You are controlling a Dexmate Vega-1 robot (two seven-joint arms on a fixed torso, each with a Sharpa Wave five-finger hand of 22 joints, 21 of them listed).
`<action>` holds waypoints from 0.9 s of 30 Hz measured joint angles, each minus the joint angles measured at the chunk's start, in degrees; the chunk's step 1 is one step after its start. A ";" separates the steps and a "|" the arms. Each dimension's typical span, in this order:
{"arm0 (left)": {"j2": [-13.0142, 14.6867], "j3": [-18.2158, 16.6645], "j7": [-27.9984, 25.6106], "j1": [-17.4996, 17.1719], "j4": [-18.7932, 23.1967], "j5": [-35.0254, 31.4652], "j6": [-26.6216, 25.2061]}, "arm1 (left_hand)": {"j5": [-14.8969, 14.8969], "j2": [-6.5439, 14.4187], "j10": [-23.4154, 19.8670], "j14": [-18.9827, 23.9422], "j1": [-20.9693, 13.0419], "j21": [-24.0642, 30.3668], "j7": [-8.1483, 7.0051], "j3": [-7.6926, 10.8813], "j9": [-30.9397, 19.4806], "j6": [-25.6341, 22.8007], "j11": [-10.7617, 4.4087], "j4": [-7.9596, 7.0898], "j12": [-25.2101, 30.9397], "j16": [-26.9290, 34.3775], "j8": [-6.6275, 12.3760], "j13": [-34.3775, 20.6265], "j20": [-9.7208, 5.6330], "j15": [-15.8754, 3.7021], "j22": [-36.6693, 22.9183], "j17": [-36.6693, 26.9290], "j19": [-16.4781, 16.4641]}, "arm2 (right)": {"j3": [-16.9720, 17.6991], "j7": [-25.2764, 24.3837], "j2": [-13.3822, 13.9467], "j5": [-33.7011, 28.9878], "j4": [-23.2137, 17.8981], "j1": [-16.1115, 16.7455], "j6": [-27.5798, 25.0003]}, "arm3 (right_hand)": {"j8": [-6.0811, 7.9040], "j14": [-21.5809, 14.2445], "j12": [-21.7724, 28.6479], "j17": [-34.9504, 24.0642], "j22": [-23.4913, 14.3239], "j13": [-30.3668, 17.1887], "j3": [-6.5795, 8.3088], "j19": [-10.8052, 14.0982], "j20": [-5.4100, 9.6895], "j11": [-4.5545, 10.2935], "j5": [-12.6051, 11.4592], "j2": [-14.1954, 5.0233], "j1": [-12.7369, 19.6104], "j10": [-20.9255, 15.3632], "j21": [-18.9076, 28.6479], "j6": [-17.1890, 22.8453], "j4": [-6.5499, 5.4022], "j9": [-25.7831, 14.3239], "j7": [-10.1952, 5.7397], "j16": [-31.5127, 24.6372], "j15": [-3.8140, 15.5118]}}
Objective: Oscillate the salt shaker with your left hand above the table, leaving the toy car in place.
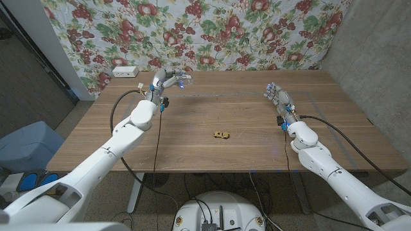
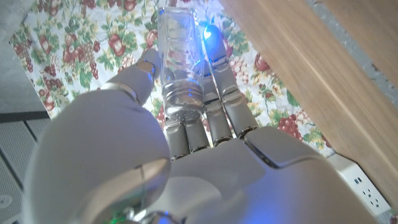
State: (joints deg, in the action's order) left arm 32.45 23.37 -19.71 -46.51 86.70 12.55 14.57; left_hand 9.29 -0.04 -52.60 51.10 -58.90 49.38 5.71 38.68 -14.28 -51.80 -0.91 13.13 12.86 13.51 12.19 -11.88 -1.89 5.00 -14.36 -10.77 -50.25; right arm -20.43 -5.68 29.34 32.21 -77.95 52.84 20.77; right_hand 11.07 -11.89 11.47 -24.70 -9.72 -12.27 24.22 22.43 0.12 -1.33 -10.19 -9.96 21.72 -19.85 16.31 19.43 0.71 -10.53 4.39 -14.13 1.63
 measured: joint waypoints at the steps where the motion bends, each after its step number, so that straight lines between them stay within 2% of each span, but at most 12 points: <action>1: -0.33 -0.13 -0.87 -0.13 -0.20 -0.43 0.73 | 0.00 0.00 0.00 0.00 0.00 0.01 0.00 0.00 0.00 0.00 0.00 0.00 0.00 0.00 0.00 0.00 0.00 0.00 0.00 0.00 0.00 | -0.02 0.01 -0.01 -0.01 0.03 -0.02 0.00 | 0.00 0.00 0.00 0.00 0.00 0.00 0.00 0.10 0.11 0.00 0.00 0.00 0.00 0.00 0.00 0.00 0.00 0.00 0.00 0.00 0.00; 6: -2.63 -0.95 -5.06 -0.89 -1.82 -2.46 4.44 | 0.00 0.08 0.11 0.01 0.08 0.21 0.00 0.00 0.01 0.00 -0.12 0.00 -0.05 -0.05 0.00 0.02 0.00 -0.01 0.00 -0.01 0.00 | -0.08 0.02 -0.07 -0.04 0.21 -0.18 0.00 | 0.00 0.00 0.00 0.00 0.00 0.00 0.00 0.09 0.10 0.00 0.00 0.00 0.00 0.00 -0.22 0.00 0.00 0.00 0.00 0.00 0.00; 15: -5.02 -1.80 -8.43 -1.48 -3.58 -4.49 8.04 | -0.05 0.07 0.11 0.02 0.07 0.64 -0.21 0.00 0.01 0.21 -0.11 0.00 -0.05 -0.06 0.00 0.04 0.00 -0.02 0.00 -0.03 0.00 | -0.17 0.04 -0.23 -0.05 0.51 -0.48 -0.03 | 0.00 0.00 0.00 -0.01 0.00 0.00 0.00 0.09 0.09 0.00 0.00 0.00 0.00 0.00 -0.43 0.00 0.00 0.00 0.00 0.00 0.00; 27: -5.48 -2.17 -8.39 -1.74 -3.21 -5.04 7.26 | -0.06 0.07 0.12 0.10 0.07 1.08 -0.21 0.00 0.01 0.21 -0.11 0.00 -0.11 -0.16 0.00 0.05 0.00 -0.10 -0.01 -0.05 0.00 | -0.23 0.04 -0.36 -0.07 0.76 -0.67 -0.05 | 0.00 0.00 0.00 0.21 0.00 0.00 0.00 0.09 0.09 0.00 0.00 0.00 0.00 0.00 -0.66 0.00 0.00 0.00 0.00 0.00 0.00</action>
State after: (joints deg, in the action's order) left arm 26.98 21.21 -28.10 -48.24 83.49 7.51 21.83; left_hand 9.24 0.03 -52.48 51.20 -58.83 50.46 5.50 38.68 -14.27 -51.59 -1.02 13.13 12.74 13.35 12.19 -11.83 -1.89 4.90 -14.37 -10.81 -50.25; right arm -20.65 -5.64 28.98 32.14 -77.19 52.17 20.72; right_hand 11.07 -11.89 11.47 -24.49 -9.73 -12.27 24.21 22.51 0.21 -1.33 -10.19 -9.96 21.72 -19.85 15.65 19.43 0.71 -10.53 4.39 -14.13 1.63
